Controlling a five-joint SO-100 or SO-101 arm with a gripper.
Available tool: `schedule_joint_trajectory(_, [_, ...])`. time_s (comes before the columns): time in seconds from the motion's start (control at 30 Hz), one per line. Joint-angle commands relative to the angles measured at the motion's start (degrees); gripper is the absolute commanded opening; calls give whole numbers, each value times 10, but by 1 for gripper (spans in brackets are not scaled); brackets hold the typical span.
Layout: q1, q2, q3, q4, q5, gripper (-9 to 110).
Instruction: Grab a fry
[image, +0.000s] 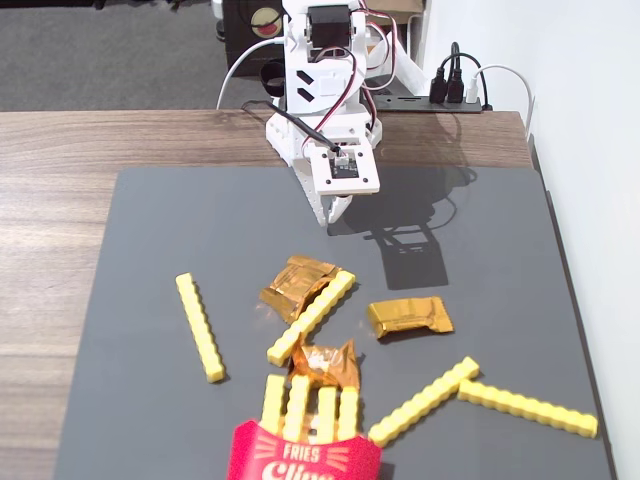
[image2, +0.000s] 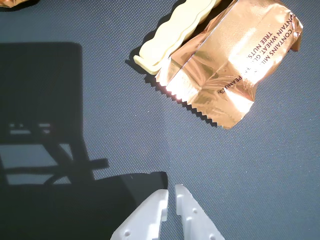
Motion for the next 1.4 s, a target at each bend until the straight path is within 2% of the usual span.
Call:
schedule_joint_trajectory(0.0, [34,0,1,8,11,1])
schedule_joint_trajectory(0.57, [19,-11,-2,3,12,1])
schedule_joint_trajectory(0.97, [42,-146,-127,-16,56,1])
schedule_joint_trajectory(1.13, [95,-214,-207,-13,0,1])
schedule_joint_trajectory(1.37, [202,-321,-297,-36,-149,1])
